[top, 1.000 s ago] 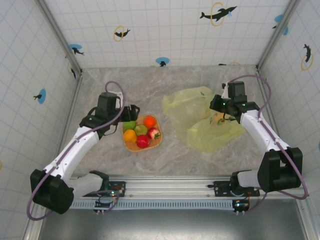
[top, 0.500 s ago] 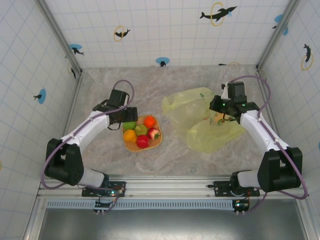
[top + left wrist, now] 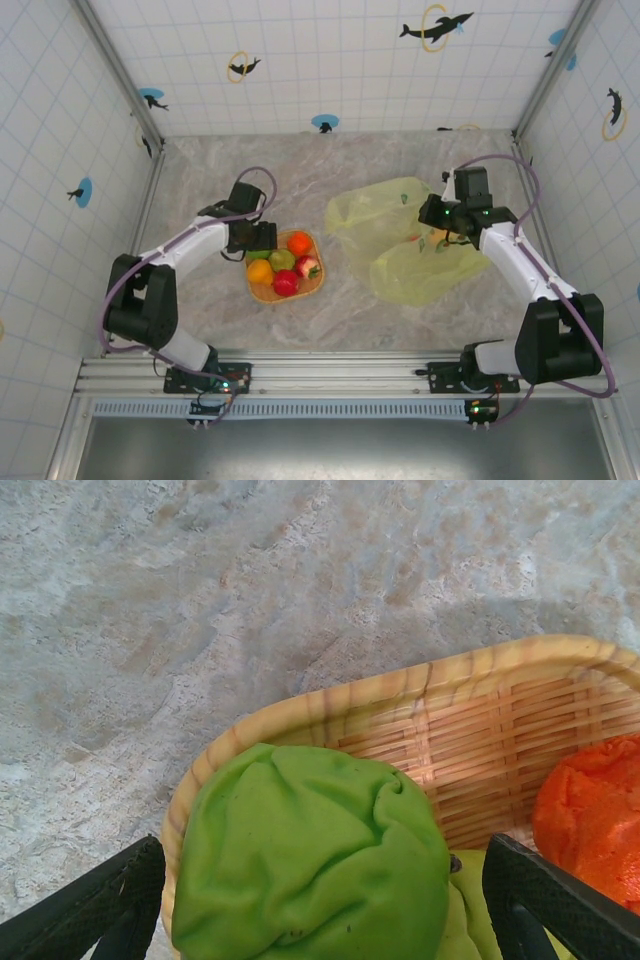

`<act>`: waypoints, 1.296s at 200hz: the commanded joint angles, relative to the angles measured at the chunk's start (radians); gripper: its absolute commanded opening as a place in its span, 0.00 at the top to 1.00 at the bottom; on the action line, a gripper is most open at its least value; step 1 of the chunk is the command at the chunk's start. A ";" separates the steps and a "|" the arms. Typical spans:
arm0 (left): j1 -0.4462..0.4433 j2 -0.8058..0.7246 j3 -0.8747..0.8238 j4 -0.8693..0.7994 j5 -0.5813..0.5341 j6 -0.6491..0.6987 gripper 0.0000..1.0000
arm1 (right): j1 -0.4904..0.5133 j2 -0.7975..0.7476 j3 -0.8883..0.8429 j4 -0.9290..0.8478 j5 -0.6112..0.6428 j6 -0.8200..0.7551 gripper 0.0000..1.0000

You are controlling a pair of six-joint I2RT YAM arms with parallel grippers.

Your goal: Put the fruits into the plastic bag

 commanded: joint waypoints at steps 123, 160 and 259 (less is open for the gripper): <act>-0.018 0.069 -0.034 0.032 -0.056 0.019 0.35 | 0.004 -0.012 -0.030 0.032 -0.005 -0.005 1.00; -0.018 0.030 -0.033 0.050 -0.088 0.013 0.39 | 0.003 -0.008 -0.031 0.033 -0.005 -0.006 1.00; -0.024 -0.242 -0.030 0.154 -0.125 -0.026 0.46 | 0.003 -0.013 -0.031 0.032 -0.009 -0.002 1.00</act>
